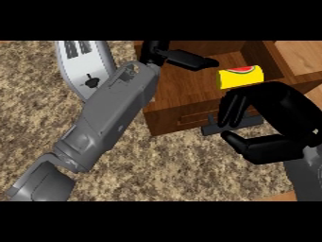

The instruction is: Pick up the cup, place it into the drawer and close the drawer

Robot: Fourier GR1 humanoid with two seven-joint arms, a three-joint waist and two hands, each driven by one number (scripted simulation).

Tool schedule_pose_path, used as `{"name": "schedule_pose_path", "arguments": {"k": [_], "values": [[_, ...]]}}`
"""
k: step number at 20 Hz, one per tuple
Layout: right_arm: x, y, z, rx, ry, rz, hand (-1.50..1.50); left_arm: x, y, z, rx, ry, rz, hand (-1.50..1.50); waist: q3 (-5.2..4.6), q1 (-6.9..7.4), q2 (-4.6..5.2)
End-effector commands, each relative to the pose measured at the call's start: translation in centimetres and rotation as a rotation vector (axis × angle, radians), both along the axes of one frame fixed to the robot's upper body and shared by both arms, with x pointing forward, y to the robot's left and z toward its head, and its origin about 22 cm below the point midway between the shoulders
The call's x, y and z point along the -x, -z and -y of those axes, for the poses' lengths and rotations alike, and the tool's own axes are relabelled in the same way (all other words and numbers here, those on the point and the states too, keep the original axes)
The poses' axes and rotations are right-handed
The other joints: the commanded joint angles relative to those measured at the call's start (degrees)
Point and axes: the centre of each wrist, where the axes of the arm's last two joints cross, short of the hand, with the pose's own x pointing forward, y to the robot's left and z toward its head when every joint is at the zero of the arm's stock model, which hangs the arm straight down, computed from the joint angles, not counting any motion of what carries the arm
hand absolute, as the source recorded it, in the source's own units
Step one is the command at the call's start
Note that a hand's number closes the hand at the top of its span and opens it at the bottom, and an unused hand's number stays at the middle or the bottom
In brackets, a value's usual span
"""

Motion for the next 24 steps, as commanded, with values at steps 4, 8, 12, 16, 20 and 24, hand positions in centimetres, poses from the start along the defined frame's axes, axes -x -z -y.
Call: {"name": "schedule_pose_path", "arguments": {"k": [4, 8, 12, 16, 20, 24], "values": [[1.1, 0.5, 0.3, 0.400, -0.115, -0.047, 1.50, 0.0, 0.5, -0.3, 0.096, -0.082, 0.032, -1.50, -0.01, 3.48, -1.30], [2.0, 1.1, 1.8, 0.567, 0.020, 0.003, -1.50, -0.1, 0.7, -0.4, 0.107, -0.113, 0.016, -1.50, 0.06, 5.32, -1.71], [2.1, 4.9, -0.5, 0.678, 0.118, 0.025, -1.50, 0.0, 2.4, -1.5, 0.158, -0.086, 0.025, -1.50, 0.06, 9.07, -1.61], [1.4, 9.2, -1.1, 0.754, 0.163, -0.020, -1.50, -0.2, 1.9, -2.5, 0.202, -0.091, 0.031, -1.50, 0.04, 11.16, -2.21], [-2.3, 13.1, 0.1, 0.877, 0.129, -0.073, -1.50, 0.6, 3.2, -2.1, 0.240, -0.078, 0.020, -1.50, 0.11, 13.63, -1.84], [-3.7, 17.0, 0.2, 0.930, 0.139, -0.121, 1.50, 0.2, 3.7, -5.1, 0.237, -0.092, 0.021, -1.50, 0.15, 15.13, -1.73]]}}
